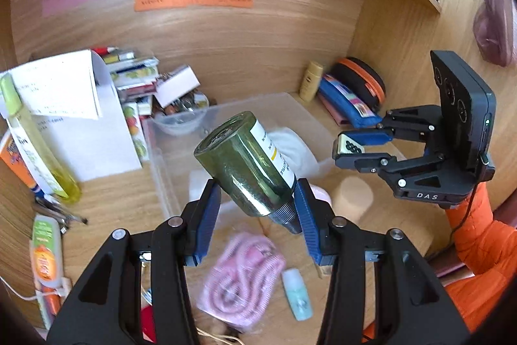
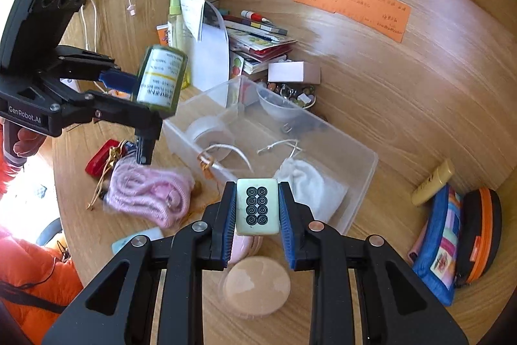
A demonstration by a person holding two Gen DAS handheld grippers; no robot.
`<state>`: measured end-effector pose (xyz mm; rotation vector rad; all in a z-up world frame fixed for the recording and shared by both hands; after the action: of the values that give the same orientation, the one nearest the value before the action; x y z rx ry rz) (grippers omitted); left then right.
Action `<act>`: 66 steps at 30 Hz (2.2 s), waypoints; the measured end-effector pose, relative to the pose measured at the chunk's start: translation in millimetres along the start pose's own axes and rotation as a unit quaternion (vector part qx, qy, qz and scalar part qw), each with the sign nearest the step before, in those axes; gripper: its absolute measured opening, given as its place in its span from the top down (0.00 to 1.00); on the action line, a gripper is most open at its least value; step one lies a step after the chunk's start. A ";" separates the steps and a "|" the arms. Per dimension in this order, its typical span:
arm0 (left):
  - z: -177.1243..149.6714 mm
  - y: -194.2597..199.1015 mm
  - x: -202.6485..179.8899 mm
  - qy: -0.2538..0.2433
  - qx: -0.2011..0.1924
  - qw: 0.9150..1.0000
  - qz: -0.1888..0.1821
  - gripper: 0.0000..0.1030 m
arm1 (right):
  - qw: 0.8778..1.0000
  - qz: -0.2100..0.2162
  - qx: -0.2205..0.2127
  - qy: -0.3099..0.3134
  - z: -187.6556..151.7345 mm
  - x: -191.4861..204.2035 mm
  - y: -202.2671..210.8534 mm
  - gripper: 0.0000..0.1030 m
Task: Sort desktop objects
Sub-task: 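Lift the bottle with the left gripper while the right gripper carries the tile toward the box, then lower the bottle into the box and open the left gripper while right releases the tile there, then withdraw both open grippers up and away from the box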
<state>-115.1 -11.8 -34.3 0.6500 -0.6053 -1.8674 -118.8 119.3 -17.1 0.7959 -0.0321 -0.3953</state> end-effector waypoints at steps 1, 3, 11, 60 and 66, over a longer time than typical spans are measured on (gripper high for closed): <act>2.2 -0.6 2.5 0.004 -0.002 1.000 -0.004 0.55 | 1.000 0.000 -0.001 -0.002 2.3 -1.3 -3.3 0.78; 4.4 -2.3 5.5 0.008 -0.004 1.000 -0.005 0.55 | 1.000 0.002 -0.003 -0.006 6.5 -3.8 -7.4 0.78; 17.0 -17.7 21.2 0.008 -0.007 1.000 0.011 0.55 | 1.000 0.010 -0.005 -0.017 17.9 -15.3 -23.9 0.78; 11.9 -53.6 35.0 0.022 0.030 0.997 0.068 0.26 | 0.998 -0.002 -0.020 -0.065 16.6 -32.7 -35.8 0.39; 1.5 -30.3 20.1 0.000 0.012 0.996 0.090 0.14 | 0.997 -0.016 -0.038 -0.059 8.0 -19.3 -6.3 0.24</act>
<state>-142.7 -19.7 -56.7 0.5926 -0.6652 -1.6942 -140.2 116.8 -13.7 0.6985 -0.1135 -0.4711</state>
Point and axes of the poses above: each gripper's, at about its wrist camera, not at the fingertips, and y roughly against the way its jaws point, x to its left, z to its top, the point moved 6 cm from there along -y, roughly the way its jaws point
